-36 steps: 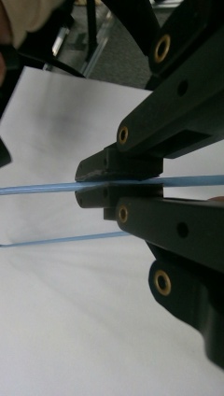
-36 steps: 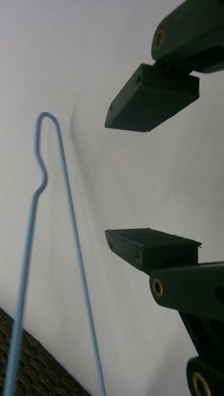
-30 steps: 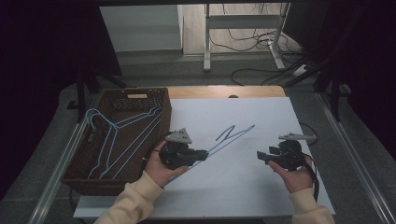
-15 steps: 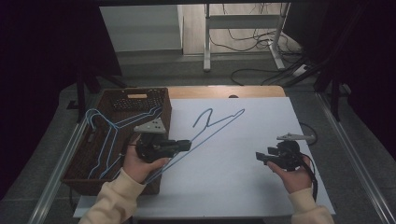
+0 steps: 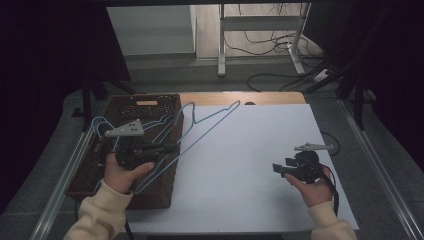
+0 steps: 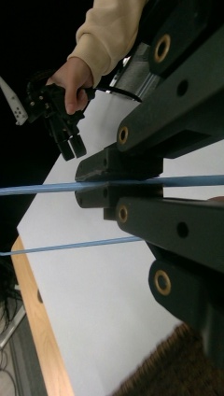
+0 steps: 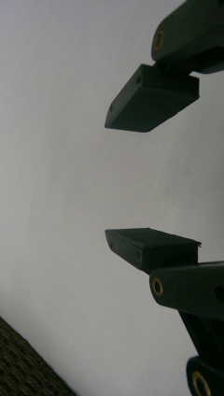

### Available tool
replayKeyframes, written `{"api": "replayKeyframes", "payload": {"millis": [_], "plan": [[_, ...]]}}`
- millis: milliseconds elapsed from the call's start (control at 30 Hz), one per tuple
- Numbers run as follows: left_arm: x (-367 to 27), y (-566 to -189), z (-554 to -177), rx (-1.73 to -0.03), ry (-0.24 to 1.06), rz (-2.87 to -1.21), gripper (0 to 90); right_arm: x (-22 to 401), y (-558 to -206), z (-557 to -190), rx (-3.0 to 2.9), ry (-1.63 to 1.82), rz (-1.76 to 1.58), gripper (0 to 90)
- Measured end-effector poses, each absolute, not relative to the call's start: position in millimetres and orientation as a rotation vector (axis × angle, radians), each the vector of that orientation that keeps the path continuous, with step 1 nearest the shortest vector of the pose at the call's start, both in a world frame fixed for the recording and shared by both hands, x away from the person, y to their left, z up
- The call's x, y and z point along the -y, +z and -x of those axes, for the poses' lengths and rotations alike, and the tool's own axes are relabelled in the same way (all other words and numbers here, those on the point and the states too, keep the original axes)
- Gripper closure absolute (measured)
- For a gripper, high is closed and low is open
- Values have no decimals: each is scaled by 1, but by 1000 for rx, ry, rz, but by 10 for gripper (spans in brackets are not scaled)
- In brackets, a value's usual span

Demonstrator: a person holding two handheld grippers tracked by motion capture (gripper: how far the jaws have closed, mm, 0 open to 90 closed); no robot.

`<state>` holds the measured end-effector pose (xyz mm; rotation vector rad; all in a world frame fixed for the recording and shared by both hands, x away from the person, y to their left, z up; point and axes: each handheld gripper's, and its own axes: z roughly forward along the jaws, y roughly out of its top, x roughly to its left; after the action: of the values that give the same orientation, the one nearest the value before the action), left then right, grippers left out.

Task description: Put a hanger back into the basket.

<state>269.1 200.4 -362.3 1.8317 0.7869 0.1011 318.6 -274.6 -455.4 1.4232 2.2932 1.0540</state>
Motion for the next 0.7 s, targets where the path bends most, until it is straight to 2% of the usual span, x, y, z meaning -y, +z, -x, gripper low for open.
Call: {"api": "replayKeyframes", "payload": {"millis": [700], "plan": [[-274,-376,-273,-939,171,-1721,863,274,-455,-318,-2291,1020,-1396,353]]}}
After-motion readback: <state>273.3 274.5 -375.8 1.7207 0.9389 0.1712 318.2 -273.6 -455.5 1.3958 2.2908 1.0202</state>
